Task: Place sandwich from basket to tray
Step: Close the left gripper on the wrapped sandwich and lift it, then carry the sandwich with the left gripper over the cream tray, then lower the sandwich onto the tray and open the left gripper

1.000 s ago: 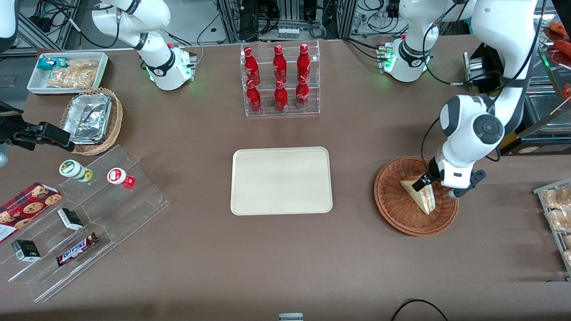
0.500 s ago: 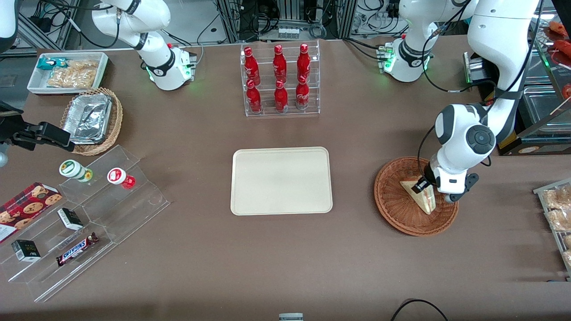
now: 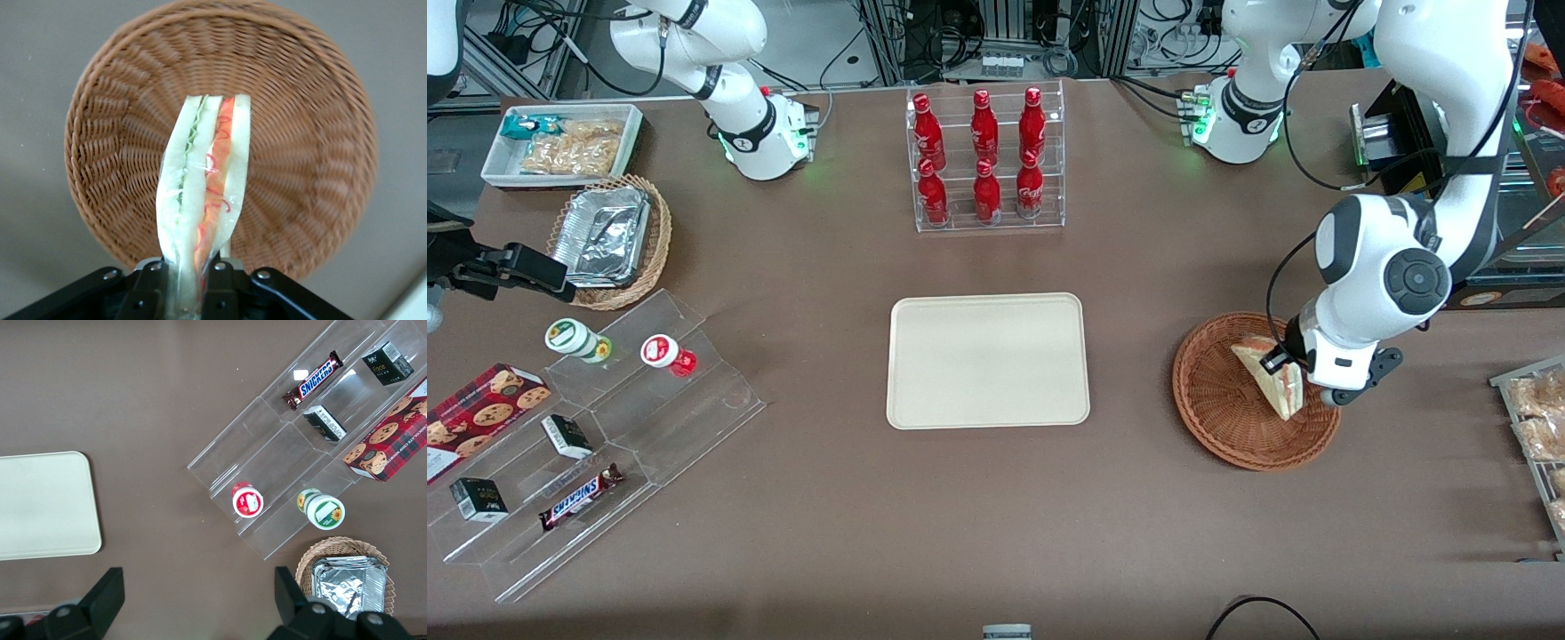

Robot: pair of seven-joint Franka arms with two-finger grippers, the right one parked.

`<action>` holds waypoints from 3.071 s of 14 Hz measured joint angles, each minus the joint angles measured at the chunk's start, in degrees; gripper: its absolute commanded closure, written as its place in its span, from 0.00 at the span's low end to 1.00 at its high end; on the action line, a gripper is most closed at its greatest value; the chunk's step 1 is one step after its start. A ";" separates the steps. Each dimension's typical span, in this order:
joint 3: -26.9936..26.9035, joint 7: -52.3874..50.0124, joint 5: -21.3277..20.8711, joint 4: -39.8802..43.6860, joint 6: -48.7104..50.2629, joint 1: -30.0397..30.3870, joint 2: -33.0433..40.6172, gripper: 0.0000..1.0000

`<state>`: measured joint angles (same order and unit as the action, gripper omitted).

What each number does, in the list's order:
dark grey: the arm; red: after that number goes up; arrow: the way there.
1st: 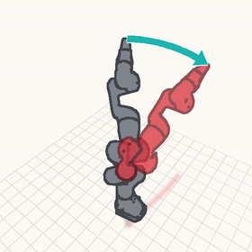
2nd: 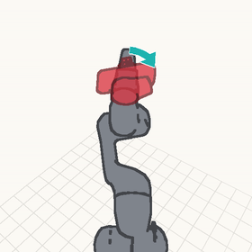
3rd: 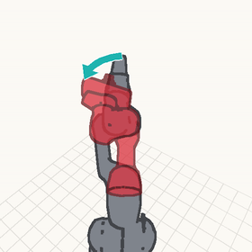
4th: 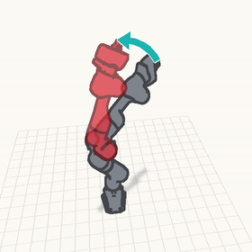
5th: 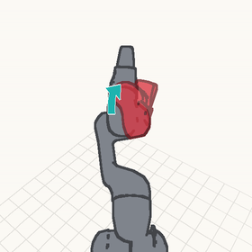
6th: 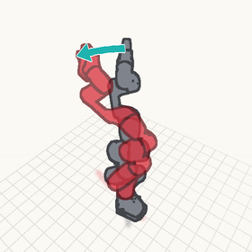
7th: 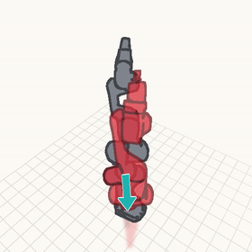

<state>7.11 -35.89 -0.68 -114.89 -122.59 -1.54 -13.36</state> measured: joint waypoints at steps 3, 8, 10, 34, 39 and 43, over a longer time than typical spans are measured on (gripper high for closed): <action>1.42 8.10 -0.92 6.02 8.72 -4.04 -0.05 1.00; 2.07 5.86 -2.15 12.91 11.43 -13.16 -3.59 1.00; 2.19 2.11 -2.10 16.31 11.40 -17.24 -6.97 1.00; 3.29 -17.50 -2.11 41.61 4.67 -38.23 -35.64 0.44; 3.52 -19.96 -2.10 42.00 4.29 -38.23 -35.13 0.00; 3.51 -20.66 -2.52 42.78 7.07 -38.19 -30.51 0.00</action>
<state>10.62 -56.55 -3.21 -72.11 -115.52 -39.73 -43.87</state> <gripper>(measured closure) 0.154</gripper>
